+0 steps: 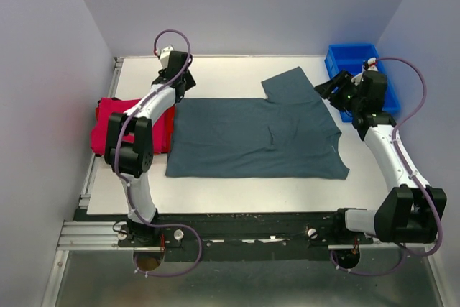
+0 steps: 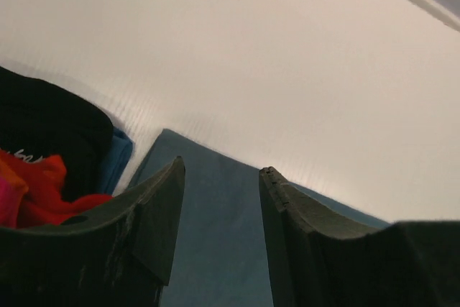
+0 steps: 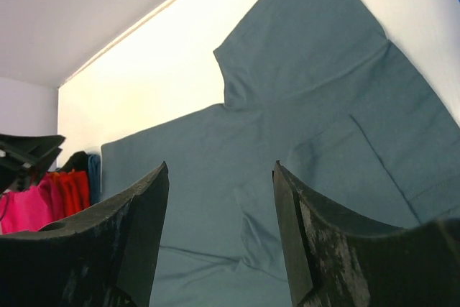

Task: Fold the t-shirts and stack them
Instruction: Grap the side of the flattened tshirt furthest away from the robot with both arms

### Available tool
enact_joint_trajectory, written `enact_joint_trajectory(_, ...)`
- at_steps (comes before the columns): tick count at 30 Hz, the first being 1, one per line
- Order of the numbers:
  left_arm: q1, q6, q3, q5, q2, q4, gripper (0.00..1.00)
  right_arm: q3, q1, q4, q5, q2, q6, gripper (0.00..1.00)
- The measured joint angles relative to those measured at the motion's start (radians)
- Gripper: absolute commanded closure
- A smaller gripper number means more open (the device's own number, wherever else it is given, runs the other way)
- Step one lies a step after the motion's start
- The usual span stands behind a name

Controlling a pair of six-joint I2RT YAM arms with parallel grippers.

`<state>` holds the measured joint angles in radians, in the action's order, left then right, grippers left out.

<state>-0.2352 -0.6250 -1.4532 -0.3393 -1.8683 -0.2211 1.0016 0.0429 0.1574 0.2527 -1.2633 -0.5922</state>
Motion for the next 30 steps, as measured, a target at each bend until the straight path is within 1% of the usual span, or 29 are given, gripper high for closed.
enact_joint_trajectory(5,0.030,0.000,-0.127,0.013,-0.172,-0.066,0.42,0.026,0.000,-0.046,0.004,-0.063,-0.001,0.33)
enact_joint_trajectory(9,0.031,-0.005,-0.186,0.015,-0.257,-0.127,0.42,0.026,0.000,-0.061,0.005,-0.090,-0.001,0.33)
enact_joint_trajectory(15,0.040,-0.019,-0.266,0.013,-0.328,-0.198,0.43,0.026,0.000,-0.076,0.009,-0.100,-0.001,0.33)
enact_joint_trajectory(21,0.076,-0.036,-0.273,0.013,-0.350,-0.230,0.44,0.026,0.000,-0.084,0.009,-0.116,0.000,0.33)
enact_joint_trajectory(26,0.096,-0.046,-0.282,0.015,-0.369,-0.236,0.51,0.049,-0.001,-0.076,0.008,-0.182,0.007,0.33)
enact_joint_trajectory(29,0.098,-0.050,-0.300,0.016,-0.385,-0.234,0.62,0.121,-0.012,-0.045,-0.006,-0.264,0.021,0.33)
enact_joint_trajectory(30,0.100,-0.049,-0.303,0.017,-0.386,-0.234,0.65,0.148,-0.016,-0.035,-0.014,-0.291,0.026,0.33)
